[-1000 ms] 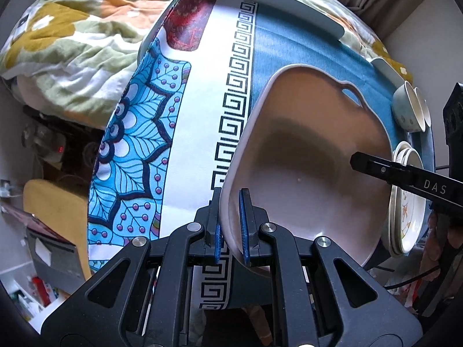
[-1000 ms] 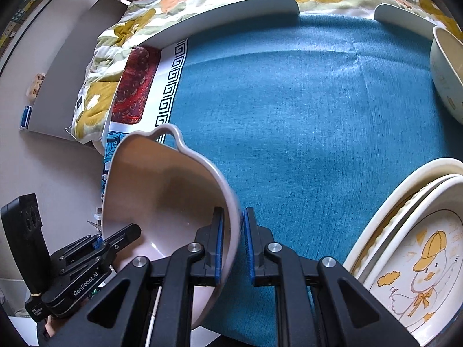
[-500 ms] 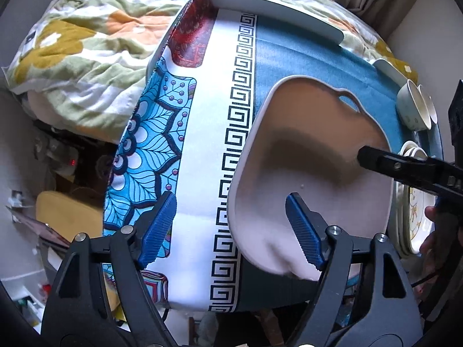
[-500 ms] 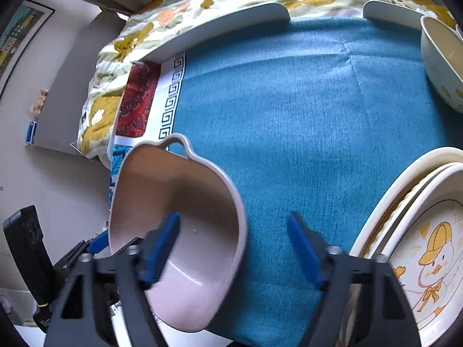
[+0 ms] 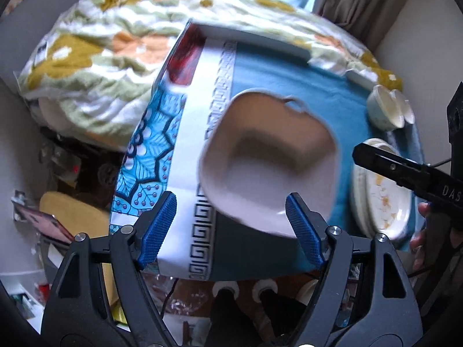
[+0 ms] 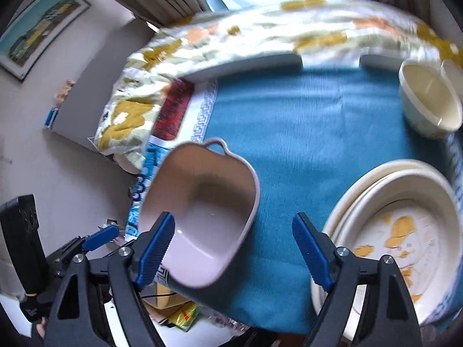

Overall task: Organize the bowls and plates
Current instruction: 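Grip the rim of the cream duck-print bowl with both grippers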

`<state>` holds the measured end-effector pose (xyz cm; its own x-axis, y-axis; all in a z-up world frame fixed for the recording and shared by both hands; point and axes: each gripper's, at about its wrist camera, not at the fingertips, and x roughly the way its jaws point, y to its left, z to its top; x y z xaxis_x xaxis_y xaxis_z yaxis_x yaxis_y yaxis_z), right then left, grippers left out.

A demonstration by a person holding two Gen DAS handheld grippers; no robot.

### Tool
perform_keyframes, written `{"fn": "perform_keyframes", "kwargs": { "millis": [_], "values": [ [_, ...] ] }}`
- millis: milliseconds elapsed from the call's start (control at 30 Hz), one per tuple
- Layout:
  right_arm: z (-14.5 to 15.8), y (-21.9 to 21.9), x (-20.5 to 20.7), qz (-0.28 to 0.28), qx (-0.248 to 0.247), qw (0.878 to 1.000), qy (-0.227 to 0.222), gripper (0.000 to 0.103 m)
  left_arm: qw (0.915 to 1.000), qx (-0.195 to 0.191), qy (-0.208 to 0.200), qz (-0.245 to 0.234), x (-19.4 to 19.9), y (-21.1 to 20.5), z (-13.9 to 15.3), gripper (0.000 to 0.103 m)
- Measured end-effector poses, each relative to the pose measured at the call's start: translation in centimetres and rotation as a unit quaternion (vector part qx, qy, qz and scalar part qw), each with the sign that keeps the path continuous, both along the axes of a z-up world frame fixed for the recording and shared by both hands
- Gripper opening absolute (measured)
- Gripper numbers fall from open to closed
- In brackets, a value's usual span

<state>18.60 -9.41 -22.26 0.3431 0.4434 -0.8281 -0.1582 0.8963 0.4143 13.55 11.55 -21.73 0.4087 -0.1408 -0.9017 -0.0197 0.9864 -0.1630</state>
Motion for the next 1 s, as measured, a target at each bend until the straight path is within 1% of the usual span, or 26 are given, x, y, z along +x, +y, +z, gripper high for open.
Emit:
{"fn": "perform_keyframes", "kwargs": {
  "millis": [33,167,233,300,333,400,467,500,567,633,667,733,833,867,900,933,967,1000],
  "values": [
    [0.7,-0.2,-0.4,0.003,-0.001,1.000,-0.013,0.080,0.9999,0.001,-0.013,-0.006,-0.4,-0.7,1.1,0.076],
    [5.3,-2.4,-2.8,0.003,-0.019,0.996,-0.088,0.083,0.9972,0.002,-0.067,-0.033,-1.5,-3.4,5.5,0.077],
    [7.1,-3.5,-3.5,-0.004,-0.024,0.994,-0.110,0.083,0.9945,-0.001,-0.093,-0.048,-1.6,-4.9,7.6,0.079],
    [9.3,-5.3,-4.0,-0.019,-0.036,0.991,-0.125,0.083,0.9905,-0.008,-0.120,-0.066,-1.4,-6.7,9.6,0.081],
    [10.0,-5.8,-4.2,-0.027,-0.041,0.991,-0.128,0.083,0.9882,-0.013,-0.133,-0.075,-1.2,-7.7,10.5,0.082],
    [12.0,-7.7,-4.5,-0.043,-0.049,0.986,-0.156,0.083,0.9841,-0.021,-0.151,-0.092,-0.5,-9.6,11.9,0.084],
    [13.5,-9.2,-4.8,-0.056,-0.078,0.979,-0.179,0.083,0.9800,-0.029,-0.166,-0.107,0.3,-11.8,13.2,0.088],
    [14.2,-10.1,-4.7,-0.066,-0.103,0.974,-0.192,0.083,0.9782,-0.031,-0.171,-0.113,0.9,-13.1,13.6,0.090],
    [15.0,-12.1,-4.2,-0.078,-0.128,0.967,-0.206,0.083,0.9765,-0.034,-0.176,-0.120,2.2,-15.5,14.1,0.092],
    [15.0,-14.4,-3.1,-0.090,-0.126,0.967,-0.200,0.083,0.9764,-0.038,-0.173,-0.124,3.8,-18.0,14.1,0.093],
    [14.6,-15.9,-2.2,-0.102,-0.127,0.969,-0.188,0.083,0.9768,-0.041,-0.170,-0.124,4.7,-19.3,13.8,0.093],
    [13.2,-19.0,0.0,-0.124,-0.126,0.973,-0.147,0.083,0.9798,-0.044,-0.155,-0.119,6.6,-21.7,12.9,0.094],
    [10.7,-22.6,2.4,-0.121,-0.100,0.980,-0.122,0.083,0.9861,-0.042,-0.125,-0.102,10.0,-25.2,10.4,0.094],
    [9.7,-23.6,3.2,-0.116,-0.093,0.983,-0.109,0.083,0.9871,-0.040,-0.119,-0.100,10.5,-25.9,9.7,0.094],
    [8.3,-24.6,4.3,-0.111,-0.082,0.986,-0.091,0.083,0.9893,-0.033,-0.106,-0.095,11.7,-27.0,8.4,0.094],
    [7.5,-25.2,4.6,-0.109,-0.075,0.988,-0.082,0.083,0.9909,-0.028,-0.094,-0.091,12.6,-27.6,7.3,0.094],
    [5.9,-26.1,5.7,-0.104,-0.058,0.991,-0.064,0.083,0.9928,-0.026,-0.080,-0.086,13.7,-28.4,5.9,0.094],
    [5.1,-26.2,5.9,-0.101,-0.048,0.992,-0.057,0.083,0.9941,-0.026,-0.068,-0.081,14.5,-29.0,4.6,0.094]
  ]
}}
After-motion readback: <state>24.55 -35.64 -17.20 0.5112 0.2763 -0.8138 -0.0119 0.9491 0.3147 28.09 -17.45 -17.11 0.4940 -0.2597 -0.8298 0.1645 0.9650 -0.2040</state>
